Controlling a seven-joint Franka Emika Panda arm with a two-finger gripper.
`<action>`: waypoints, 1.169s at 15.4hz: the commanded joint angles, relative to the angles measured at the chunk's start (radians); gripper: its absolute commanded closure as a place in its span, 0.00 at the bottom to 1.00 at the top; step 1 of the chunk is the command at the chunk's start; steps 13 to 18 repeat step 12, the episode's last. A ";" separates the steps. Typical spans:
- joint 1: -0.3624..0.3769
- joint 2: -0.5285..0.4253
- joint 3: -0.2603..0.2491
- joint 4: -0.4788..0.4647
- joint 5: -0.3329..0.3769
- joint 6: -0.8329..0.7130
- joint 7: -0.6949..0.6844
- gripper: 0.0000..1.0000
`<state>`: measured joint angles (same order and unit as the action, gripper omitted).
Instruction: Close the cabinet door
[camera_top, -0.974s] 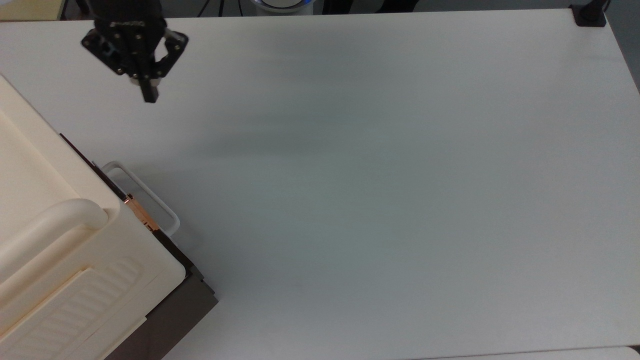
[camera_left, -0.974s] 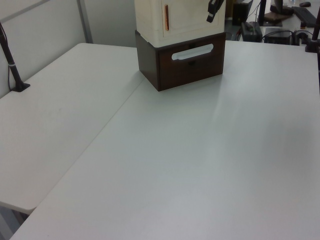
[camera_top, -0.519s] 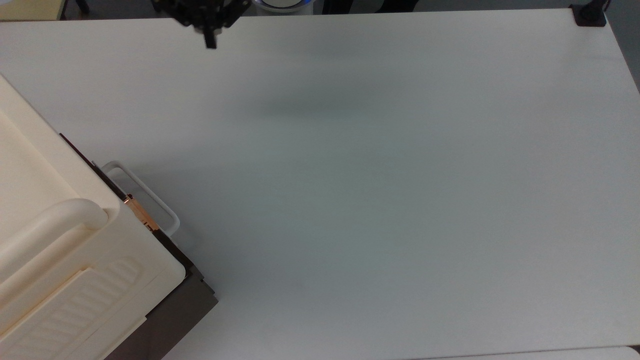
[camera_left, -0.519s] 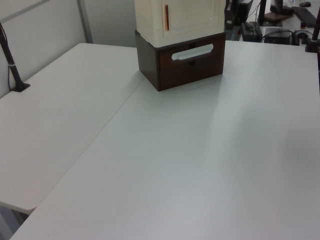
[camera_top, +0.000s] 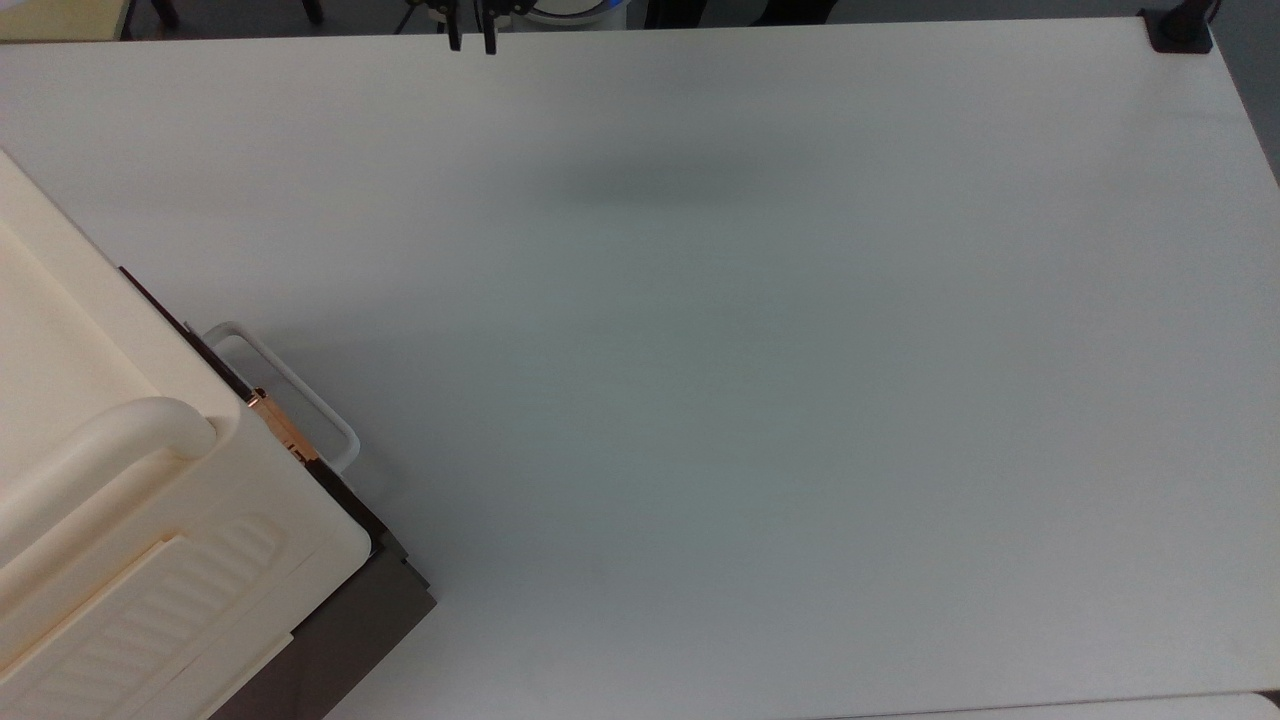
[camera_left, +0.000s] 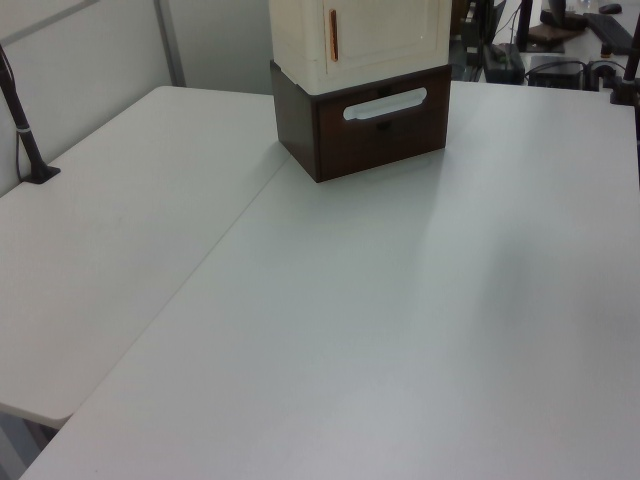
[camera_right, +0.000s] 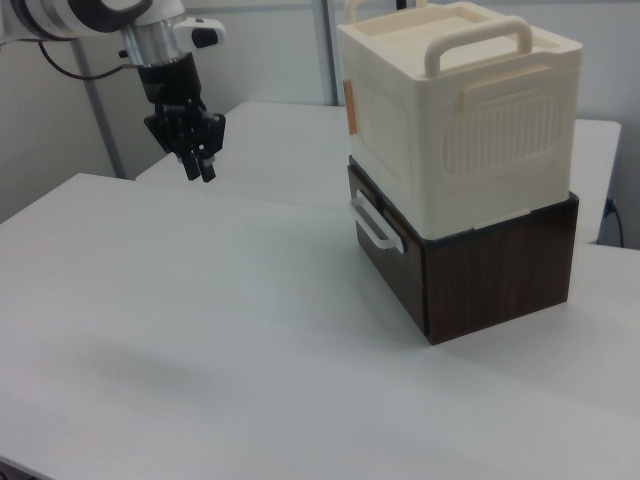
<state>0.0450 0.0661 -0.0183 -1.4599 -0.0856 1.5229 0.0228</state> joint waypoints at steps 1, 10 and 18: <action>0.001 -0.026 0.001 -0.040 -0.036 0.009 0.016 0.00; 0.001 -0.026 0.001 -0.039 -0.037 0.009 0.025 0.00; 0.000 -0.026 0.001 -0.037 -0.037 0.009 0.025 0.00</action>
